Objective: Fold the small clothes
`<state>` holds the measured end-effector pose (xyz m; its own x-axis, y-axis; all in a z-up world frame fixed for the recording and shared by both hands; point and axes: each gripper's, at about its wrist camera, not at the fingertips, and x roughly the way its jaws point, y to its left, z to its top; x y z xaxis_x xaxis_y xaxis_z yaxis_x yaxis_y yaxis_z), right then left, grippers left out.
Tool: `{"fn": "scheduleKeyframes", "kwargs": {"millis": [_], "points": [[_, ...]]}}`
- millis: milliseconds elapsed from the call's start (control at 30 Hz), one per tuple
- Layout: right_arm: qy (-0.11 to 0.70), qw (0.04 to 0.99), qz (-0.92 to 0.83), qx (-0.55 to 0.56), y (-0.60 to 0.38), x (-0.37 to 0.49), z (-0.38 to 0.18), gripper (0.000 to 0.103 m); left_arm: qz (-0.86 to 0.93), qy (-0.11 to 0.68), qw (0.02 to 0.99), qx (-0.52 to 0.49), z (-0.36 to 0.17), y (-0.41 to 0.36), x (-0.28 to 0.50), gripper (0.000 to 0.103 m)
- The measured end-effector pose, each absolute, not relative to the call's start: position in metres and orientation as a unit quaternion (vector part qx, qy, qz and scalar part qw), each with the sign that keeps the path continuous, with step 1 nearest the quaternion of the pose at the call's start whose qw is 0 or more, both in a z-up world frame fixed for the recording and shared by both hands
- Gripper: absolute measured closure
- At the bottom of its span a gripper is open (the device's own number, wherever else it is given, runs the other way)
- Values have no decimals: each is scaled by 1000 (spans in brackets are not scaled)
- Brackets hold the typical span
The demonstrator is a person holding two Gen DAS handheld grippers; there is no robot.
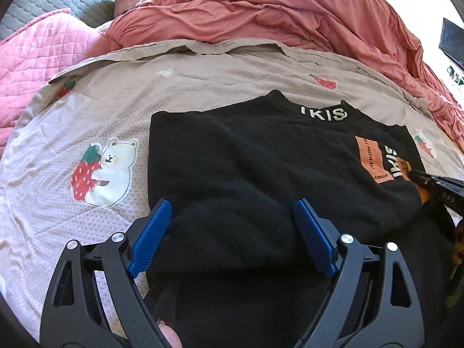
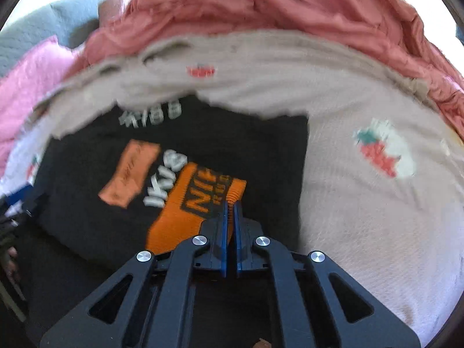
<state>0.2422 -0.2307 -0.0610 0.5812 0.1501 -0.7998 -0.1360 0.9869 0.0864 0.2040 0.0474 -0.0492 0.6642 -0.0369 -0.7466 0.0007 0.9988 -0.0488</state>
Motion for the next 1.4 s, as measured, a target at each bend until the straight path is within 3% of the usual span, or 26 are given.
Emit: {"fn": "scheduleKeyframes", "kwargs": {"millis": [200,333,533,600,667,1000,1100,1200,1333,1400], "points": [[391,915,93,33,-237,217,-28,78,-7,372,928,-33,-24,51,184,23],[395,908,136,22,-219,206,-26,72,-30,358,933,-18,-12,37,173,23],[411,896,171,-7,-191,204,-36,68,-29,400,916,15,-35,21,180,23],[437,884,164,-15,-188,208,-48,60,-29,415,909,22,-44,19,182,23],[451,878,161,-5,-190,212,-58,59,-30,425,904,23,-49,20,184,21],[453,876,162,28,-197,209,-50,52,-34,416,909,-5,-39,29,175,17],[452,877,165,27,-196,204,-47,43,-24,408,913,-11,-31,37,167,10],[450,878,163,26,-195,200,-45,39,-8,397,918,-10,-26,45,159,10],[446,881,155,29,-197,197,-41,19,-5,388,921,-22,-20,55,152,10],[443,883,152,30,-199,195,-39,17,-5,382,924,-24,-18,57,149,10]]}}
